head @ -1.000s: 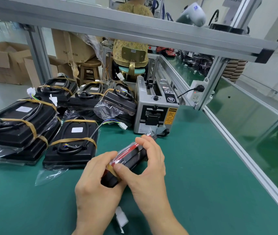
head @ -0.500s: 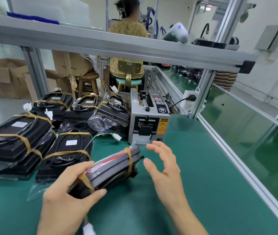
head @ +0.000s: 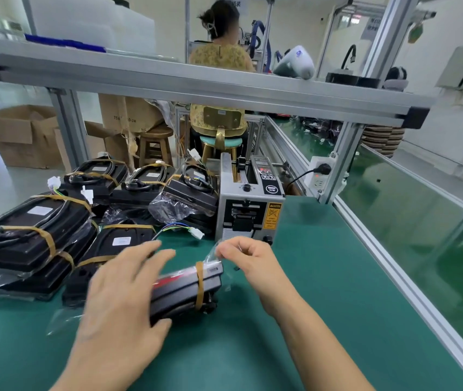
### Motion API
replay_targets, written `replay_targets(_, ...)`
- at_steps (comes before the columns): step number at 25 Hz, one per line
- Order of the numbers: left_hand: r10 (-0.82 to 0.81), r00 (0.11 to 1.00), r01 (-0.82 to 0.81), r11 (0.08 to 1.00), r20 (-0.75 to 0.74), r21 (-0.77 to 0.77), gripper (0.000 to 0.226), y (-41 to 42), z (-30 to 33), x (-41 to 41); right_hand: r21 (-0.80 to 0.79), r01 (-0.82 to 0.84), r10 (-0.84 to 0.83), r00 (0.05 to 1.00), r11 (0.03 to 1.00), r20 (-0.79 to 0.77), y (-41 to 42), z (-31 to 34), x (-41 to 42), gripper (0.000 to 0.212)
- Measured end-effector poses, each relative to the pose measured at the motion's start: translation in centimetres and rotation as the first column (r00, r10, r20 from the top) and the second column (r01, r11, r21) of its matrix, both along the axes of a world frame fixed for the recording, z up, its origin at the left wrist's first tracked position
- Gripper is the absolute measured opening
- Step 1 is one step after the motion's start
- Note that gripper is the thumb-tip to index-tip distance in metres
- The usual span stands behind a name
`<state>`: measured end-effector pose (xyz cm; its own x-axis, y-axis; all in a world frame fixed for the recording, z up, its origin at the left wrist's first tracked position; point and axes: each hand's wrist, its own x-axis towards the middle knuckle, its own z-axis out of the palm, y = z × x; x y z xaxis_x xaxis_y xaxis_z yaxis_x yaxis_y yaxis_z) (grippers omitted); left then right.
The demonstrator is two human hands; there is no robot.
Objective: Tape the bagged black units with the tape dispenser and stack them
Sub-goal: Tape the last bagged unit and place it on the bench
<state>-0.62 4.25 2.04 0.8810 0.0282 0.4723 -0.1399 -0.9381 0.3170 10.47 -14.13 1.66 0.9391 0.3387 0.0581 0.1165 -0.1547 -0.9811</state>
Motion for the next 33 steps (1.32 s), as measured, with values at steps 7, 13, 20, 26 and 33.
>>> replay_targets(7, -0.217, 0.953, 0.224, 0.975, -0.212, 0.01, 0.098, -2.4, 2.2, 3.4, 0.025, -0.098, 0.099, 0.882, 0.995, -0.462, 1.8, 0.9, 2.4, 0.007)
replay_targets(13, -0.169, 0.933, 0.139, 0.984, -0.317, -0.116, 0.075, -1.6, 2.3, 4.4, 0.162, 0.063, 0.051, 0.786, 0.985, -0.617, 2.5, -2.4, 2.9, 0.003)
replay_targets(20, -0.067, 0.929, 0.022, 0.992, -0.365, -0.125, 0.054, -1.8, 2.1, 4.0, 0.031, 0.569, -0.551, 0.807, 0.822, -0.213, -0.8, -1.7, 4.4, 0.019)
replay_targets(26, -0.058, 0.918, 0.016, 0.994, -0.392, -0.109, 0.054, -1.8, 2.0, 3.9, 0.065, 0.685, -0.66, 0.719, 0.726, -0.217, 1.2, -0.6, 6.6, 0.025)
replay_targets(33, -0.056, 0.928, 0.025, 0.996, -0.369, -0.089, 0.055, -1.8, 1.5, 4.0, 0.053, 0.766, -0.725, 0.627, 0.641, -0.284, 2.8, -0.1, 8.5, 0.021)
